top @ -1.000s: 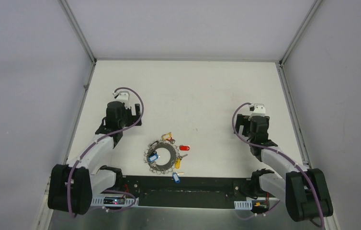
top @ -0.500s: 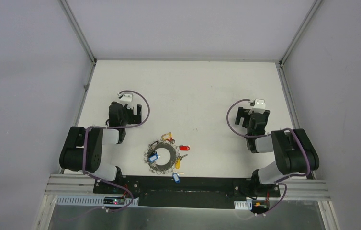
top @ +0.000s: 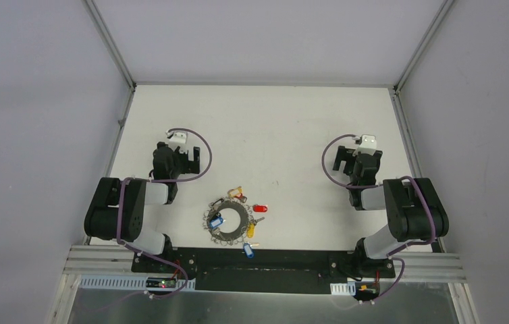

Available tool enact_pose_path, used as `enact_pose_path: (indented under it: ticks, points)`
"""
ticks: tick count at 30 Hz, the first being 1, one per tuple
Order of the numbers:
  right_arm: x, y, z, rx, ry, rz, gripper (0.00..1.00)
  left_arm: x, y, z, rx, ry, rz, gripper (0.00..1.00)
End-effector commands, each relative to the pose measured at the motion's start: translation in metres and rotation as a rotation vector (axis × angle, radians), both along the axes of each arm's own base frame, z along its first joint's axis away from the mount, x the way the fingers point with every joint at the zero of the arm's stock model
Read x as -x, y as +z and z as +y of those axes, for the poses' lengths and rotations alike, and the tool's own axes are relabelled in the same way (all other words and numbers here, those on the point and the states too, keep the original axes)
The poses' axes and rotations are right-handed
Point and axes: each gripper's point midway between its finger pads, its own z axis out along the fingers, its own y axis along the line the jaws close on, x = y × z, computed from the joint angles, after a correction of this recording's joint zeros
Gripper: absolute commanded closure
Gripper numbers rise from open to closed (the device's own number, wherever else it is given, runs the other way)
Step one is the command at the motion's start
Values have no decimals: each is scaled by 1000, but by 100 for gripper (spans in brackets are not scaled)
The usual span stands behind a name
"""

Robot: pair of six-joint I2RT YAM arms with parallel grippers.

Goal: Put the keys on the keyring
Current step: Reset both arms

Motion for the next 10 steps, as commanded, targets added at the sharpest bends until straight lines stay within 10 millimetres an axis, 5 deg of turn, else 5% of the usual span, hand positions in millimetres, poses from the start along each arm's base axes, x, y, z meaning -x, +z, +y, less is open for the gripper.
enact_pose_path:
  ticks: [1,10]
  points:
    - [-12,22,1,-14,5,-78,0,-14,22,5,4,28,-78,1]
    - [-12,22,1,-14,4,-78,0,-14,21,4,5,24,-70,1]
